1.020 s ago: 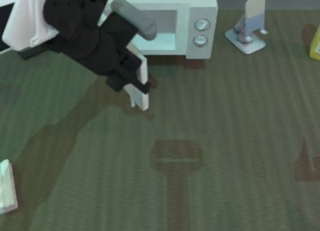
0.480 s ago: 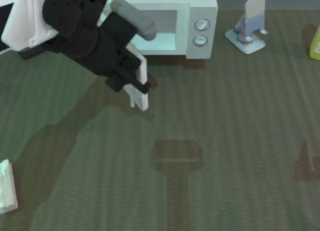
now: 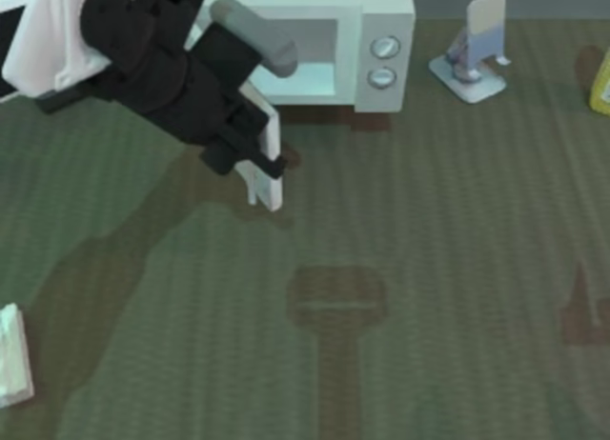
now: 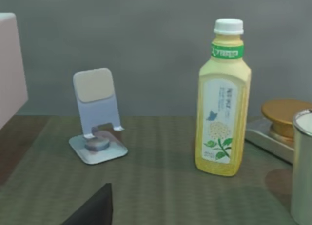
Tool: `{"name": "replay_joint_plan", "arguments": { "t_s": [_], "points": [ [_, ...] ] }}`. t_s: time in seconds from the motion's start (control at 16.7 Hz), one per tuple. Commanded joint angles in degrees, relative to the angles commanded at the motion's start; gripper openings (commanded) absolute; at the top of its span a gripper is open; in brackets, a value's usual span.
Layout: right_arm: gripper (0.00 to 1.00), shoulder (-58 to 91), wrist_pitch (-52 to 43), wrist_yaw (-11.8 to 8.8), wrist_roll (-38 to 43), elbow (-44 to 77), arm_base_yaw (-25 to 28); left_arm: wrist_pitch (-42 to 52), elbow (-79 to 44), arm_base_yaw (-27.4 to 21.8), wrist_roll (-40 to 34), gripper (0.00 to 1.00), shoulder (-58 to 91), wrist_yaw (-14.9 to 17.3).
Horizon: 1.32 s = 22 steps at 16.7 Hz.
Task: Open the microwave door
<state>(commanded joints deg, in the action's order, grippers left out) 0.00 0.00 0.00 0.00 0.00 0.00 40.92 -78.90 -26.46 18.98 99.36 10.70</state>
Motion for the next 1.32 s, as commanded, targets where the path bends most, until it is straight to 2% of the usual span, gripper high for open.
{"name": "replay_joint_plan", "arguments": {
  "t_s": [0.36,0.78,1.32],
  "points": [
    [1.0,0.0,0.0,0.0,0.0,0.0,0.0,0.3,0.2,0.1,0.7,0.0,-0.1,0.7],
    [1.0,0.0,0.0,0.0,0.0,0.0,0.0,2.2,1.6,3.8,9.6,0.0,-1.7,4.9],
    [1.0,0.0,0.0,0.0,0.0,0.0,0.0,2.3,1.7,3.9,9.7,0.0,-1.7,5.0]
  ]
}}
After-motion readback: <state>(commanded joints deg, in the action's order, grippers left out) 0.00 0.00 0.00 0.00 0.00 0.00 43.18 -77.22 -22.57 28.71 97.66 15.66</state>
